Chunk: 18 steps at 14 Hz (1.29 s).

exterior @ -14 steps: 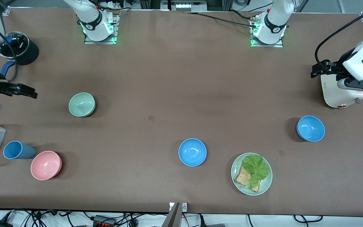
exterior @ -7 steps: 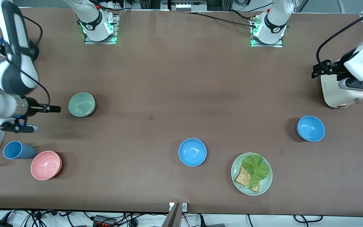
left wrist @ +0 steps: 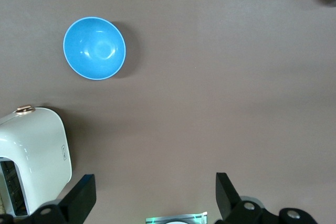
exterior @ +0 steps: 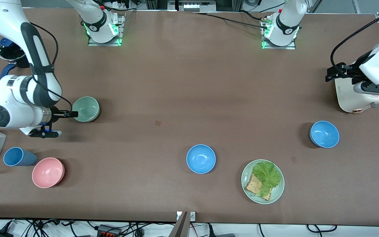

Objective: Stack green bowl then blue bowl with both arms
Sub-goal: 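Reach the right gripper down to the pale green bowl and grasp its rim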

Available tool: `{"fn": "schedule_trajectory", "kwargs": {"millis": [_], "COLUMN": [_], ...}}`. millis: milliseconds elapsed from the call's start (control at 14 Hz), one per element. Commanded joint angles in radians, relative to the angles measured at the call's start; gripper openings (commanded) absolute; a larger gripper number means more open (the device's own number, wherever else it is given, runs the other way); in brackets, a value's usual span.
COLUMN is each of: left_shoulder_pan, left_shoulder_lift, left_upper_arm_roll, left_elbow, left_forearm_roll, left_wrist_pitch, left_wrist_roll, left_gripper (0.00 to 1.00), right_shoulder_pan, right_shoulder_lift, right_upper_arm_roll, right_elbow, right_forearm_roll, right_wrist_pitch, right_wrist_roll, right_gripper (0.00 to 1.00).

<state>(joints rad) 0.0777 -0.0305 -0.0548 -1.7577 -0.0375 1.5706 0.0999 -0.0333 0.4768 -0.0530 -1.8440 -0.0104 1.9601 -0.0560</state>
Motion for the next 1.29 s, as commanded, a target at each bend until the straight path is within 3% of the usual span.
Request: {"fn": "schedule_trajectory", "kwargs": {"millis": [0,71,429,643,714,857,1214], "left_shoulder_pan": [0.002,0.002,0.002,0.002,0.001,0.000,0.002], "left_shoulder_lift": [0.012,0.012,0.012,0.012,0.012,0.012,0.012], "left_upper_arm_roll": [0.000,0.000,0.000,0.000,-0.002,-0.002,-0.002], "left_elbow": [0.026,0.026,0.027,0.027,0.026,0.027,0.032], "left_forearm_roll": [0.001,0.001,0.001,0.001,0.001,0.001,0.001], "left_wrist_pitch": [-0.017,-0.017,-0.017,-0.017,-0.017,-0.017,-0.018], "left_wrist_roll": [0.003,0.003,0.003,0.003,0.003,0.003,0.003], "left_gripper": [1.00,1.00,1.00,1.00,1.00,1.00,1.00], "right_shoulder_pan": [-0.020,-0.020,-0.020,-0.020,-0.017,-0.008,0.057], "right_shoulder_lift": [0.025,0.034,0.051,0.049,0.046,0.036,0.035], "right_upper_arm_roll": [0.005,0.004,0.005,0.005,0.005,0.018,0.148], "right_elbow": [-0.026,-0.032,-0.041,-0.043,-0.043,-0.034,0.145], "right_forearm_roll": [-0.010,-0.008,-0.003,-0.003,-0.002,0.000,0.085], "right_wrist_pitch": [0.033,0.034,0.030,0.025,0.023,0.019,-0.087], "right_wrist_roll": [-0.019,-0.022,-0.021,-0.021,-0.021,-0.019,0.019], "right_gripper": [1.00,0.94,0.35,0.06,0.00,0.00,0.00]}}
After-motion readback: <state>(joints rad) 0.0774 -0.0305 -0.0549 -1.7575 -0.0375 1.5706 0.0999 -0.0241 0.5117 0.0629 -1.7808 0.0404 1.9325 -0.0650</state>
